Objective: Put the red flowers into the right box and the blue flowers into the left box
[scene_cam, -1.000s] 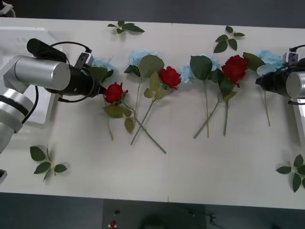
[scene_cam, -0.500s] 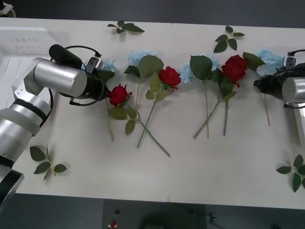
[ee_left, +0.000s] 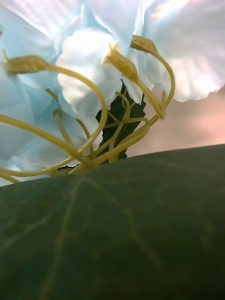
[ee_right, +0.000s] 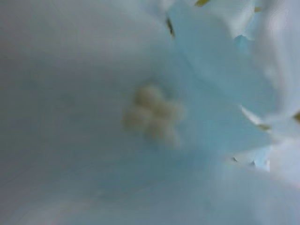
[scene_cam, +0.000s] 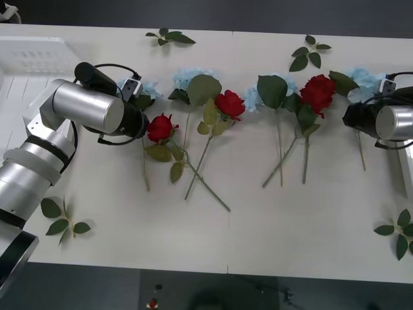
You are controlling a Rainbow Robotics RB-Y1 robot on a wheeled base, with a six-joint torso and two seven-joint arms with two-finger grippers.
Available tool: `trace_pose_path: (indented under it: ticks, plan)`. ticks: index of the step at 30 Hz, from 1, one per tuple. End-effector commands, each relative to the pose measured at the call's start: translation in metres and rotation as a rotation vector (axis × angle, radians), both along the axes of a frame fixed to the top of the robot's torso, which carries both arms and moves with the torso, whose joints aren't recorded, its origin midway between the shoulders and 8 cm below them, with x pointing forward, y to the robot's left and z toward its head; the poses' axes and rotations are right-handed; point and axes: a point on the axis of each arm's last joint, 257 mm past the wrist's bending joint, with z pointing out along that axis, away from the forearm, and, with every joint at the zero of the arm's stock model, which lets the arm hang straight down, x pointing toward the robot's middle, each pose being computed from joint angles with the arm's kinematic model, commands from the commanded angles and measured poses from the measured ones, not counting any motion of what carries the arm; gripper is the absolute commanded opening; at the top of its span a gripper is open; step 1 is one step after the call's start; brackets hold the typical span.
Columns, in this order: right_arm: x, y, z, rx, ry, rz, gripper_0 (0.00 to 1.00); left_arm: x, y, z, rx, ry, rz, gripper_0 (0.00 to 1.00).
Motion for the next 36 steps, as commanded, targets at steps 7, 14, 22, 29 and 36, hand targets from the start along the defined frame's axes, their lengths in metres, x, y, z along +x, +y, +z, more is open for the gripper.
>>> trace_pose_path:
  ticks: [7,14,22,29,36]
  plan:
    - [0.011,0.009,0.016,0.063,-0.042,-0.026,0.00,-0.004,0.003,-0.006,-0.032,-0.008,0.044,0.00]
    - [0.012,0.010,0.017,0.072,-0.045,-0.027,0.00,-0.001,0.007,-0.004,-0.015,-0.024,0.044,0.00]
    - [0.013,0.007,0.022,0.084,-0.054,-0.033,0.00,0.008,0.015,0.027,0.006,-0.096,0.020,0.00]
    - [0.014,0.005,0.050,0.176,-0.074,-0.040,0.00,0.009,0.007,0.098,-0.040,-0.225,-0.042,0.00]
    - [0.005,0.004,0.103,0.277,-0.064,-0.007,0.00,0.003,0.044,0.186,-0.046,-0.409,-0.031,0.00]
